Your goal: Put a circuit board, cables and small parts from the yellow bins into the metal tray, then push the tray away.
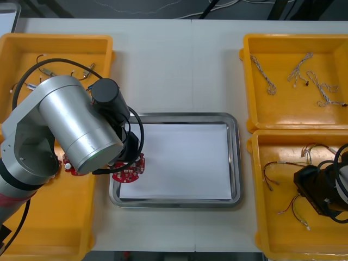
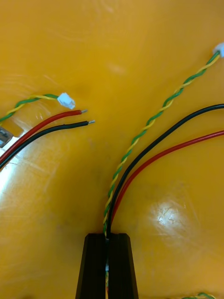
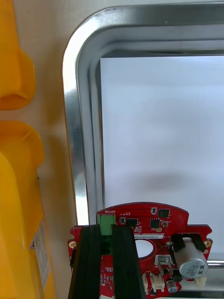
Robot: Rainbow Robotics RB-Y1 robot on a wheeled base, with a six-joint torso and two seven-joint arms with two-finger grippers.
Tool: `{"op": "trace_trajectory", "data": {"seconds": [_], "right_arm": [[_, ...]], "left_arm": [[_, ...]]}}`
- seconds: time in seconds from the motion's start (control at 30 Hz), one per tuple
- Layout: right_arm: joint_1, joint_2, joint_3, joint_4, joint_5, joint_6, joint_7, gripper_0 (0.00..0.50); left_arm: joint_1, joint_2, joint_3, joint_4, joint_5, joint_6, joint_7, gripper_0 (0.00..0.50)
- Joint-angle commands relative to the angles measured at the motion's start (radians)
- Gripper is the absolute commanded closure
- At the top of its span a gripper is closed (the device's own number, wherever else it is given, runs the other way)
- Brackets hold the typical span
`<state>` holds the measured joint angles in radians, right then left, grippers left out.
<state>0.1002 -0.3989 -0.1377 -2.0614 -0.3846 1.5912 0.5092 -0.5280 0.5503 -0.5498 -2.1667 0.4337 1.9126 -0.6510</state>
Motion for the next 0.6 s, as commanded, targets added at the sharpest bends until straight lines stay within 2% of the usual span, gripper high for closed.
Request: {"op": "trace_trajectory", "data": {"seconds": [0.03,0.17,0.43,0.6], "right_arm": [[0.007,0.006,-0.026,-0.071,0.003,0.064,0.060,0.500],[-0.002,-0.011,-0.045,-0.114,-0.003,0.104,0.061,0.500],[-0.013,-0.055,-0.071,-0.206,-0.010,0.184,0.057,0.500],[-0.025,-0.077,-0.082,-0.272,-0.011,0.250,0.057,0.500]], "left_arm": [[-0.038,-0.027,-0.041,-0.012,-0.009,0.007,0.070,0.500],[-0.037,-0.026,-0.064,-0.005,-0.020,0.003,0.073,0.500],[-0.037,-0.026,-0.110,0.051,-0.027,-0.113,0.076,0.500],[-0.037,-0.026,-0.125,0.068,-0.030,-0.147,0.073,0.500]]}}
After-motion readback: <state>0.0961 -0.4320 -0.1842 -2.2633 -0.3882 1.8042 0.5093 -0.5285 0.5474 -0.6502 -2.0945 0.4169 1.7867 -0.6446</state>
